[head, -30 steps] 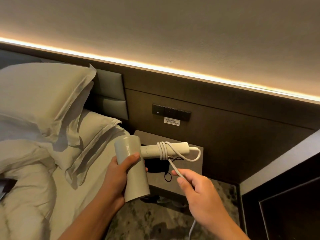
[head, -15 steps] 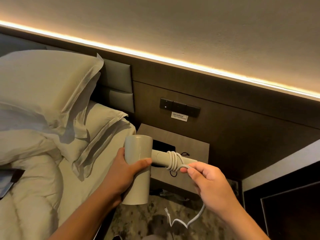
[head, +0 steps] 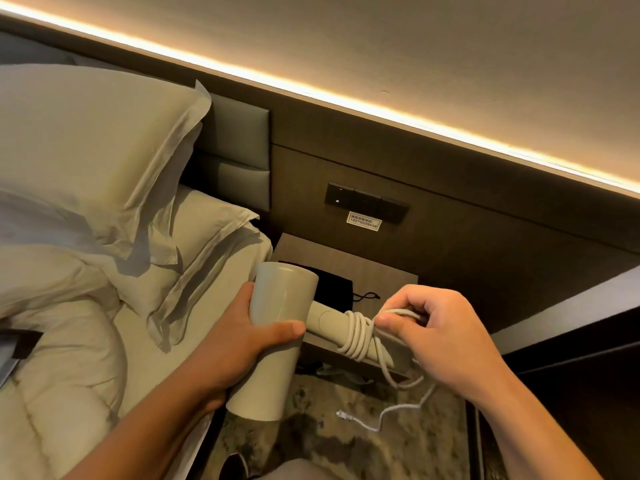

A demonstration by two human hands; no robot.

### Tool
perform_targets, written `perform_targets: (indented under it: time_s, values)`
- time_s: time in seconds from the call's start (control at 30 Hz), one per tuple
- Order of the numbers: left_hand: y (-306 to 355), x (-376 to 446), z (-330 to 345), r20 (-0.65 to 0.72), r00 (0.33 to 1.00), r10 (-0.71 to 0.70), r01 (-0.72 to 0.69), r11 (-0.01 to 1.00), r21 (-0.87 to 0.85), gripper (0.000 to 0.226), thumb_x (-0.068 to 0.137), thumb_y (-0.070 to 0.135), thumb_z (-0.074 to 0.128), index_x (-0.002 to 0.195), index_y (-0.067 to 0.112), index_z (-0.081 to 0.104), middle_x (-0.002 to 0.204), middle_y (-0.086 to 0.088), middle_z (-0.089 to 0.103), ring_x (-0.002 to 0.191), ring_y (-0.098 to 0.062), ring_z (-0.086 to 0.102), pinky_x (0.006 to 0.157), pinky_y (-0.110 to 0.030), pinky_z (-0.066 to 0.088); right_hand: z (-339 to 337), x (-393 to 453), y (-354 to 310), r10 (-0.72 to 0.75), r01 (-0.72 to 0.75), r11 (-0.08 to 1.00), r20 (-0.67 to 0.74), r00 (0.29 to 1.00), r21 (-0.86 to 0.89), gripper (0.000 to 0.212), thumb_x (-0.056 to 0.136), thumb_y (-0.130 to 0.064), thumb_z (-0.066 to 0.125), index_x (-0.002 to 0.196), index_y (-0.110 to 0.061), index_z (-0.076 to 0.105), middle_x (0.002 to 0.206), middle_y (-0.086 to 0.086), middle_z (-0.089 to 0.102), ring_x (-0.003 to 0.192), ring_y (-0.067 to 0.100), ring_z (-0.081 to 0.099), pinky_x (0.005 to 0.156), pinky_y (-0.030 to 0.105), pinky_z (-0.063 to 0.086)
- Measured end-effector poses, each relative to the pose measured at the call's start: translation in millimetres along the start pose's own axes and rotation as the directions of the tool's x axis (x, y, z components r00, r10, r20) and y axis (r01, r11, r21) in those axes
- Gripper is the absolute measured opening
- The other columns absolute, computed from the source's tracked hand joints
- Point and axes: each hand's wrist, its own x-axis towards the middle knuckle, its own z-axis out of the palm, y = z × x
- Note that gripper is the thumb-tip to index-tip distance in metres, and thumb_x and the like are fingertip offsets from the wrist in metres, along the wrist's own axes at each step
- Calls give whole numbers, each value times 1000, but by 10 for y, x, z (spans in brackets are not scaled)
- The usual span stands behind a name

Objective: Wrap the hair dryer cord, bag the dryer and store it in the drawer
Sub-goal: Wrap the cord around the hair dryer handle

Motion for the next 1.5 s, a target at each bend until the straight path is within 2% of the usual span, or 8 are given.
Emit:
perform_targets:
  time_s: [0.37,0.63,0.83,0.97,1.17,1.3,1.4,1.5]
  values:
    - [45,-70,-658,185,983,-17,57,976,-209,89,49,39,85,130,30,51,100,-18,70,75,-32,74,61,-37,60,233,224,-405,14,-16,976,14,1000,216,27,57,-50,82,70,-28,75,66,-5,71,57,3,61,52,12,47]
    - [-16,-83,-1096,368,930,20,167,867,-469,79,56,31,96,126,26,61,91,-24,68,74,-35,70,61,-44,60,515,316,-615,32,-72,882,92,995,466,19,72,-40,72,85,-28,78,63,6,62,54,13,51,47,22,43]
    - [-10,-73,-1219,330,942,61,96,894,-438,73,52,37,97,117,24,66,88,-22,70,71,-33,71,59,-42,59,671,297,-685,82,-118,846,92,992,520,17,70,-35,73,80,-24,79,62,0,67,55,16,53,49,26,43]
    - [-20,-59,-1271,317,945,78,83,881,-466,80,51,35,97,122,20,62,88,-24,69,71,-36,70,59,-43,59,783,299,-730,66,-142,841,161,985,521,11,73,-33,69,75,-27,78,76,-4,76,68,5,68,59,14,52]
    - [-2,3,-1258,286,957,44,93,890,-446,89,47,33,97,126,14,59,87,-29,66,69,-38,68,58,-45,59,964,271,-707,158,-281,613,234,959,738,16,76,-22,65,75,-18,81,75,4,76,65,12,71,55,22,57]
    - [-6,52,-1258,264,964,13,130,846,-516,67,51,24,82,115,15,66,80,-27,68,60,-36,69,49,-42,59,1064,191,-693,217,-325,365,260,941,872,22,84,-12,60,84,-14,83,78,6,76,66,15,71,50,22,55]
    - [-11,82,-1219,263,965,-5,147,840,-523,65,52,24,80,115,16,66,81,-27,69,61,-36,69,50,-44,59,1201,89,-661,286,-309,471,188,939,827,33,91,-8,59,79,-29,82,66,-4,73,59,6,65,52,21,48]
    - [-24,110,-1149,266,962,-61,201,818,-538,68,55,20,81,120,14,63,82,-26,69,62,-34,70,53,-44,61,1290,61,-636,379,-378,491,198,904,785,23,100,-9,52,86,-13,70,61,-1,65,53,9,52,49,22,36]
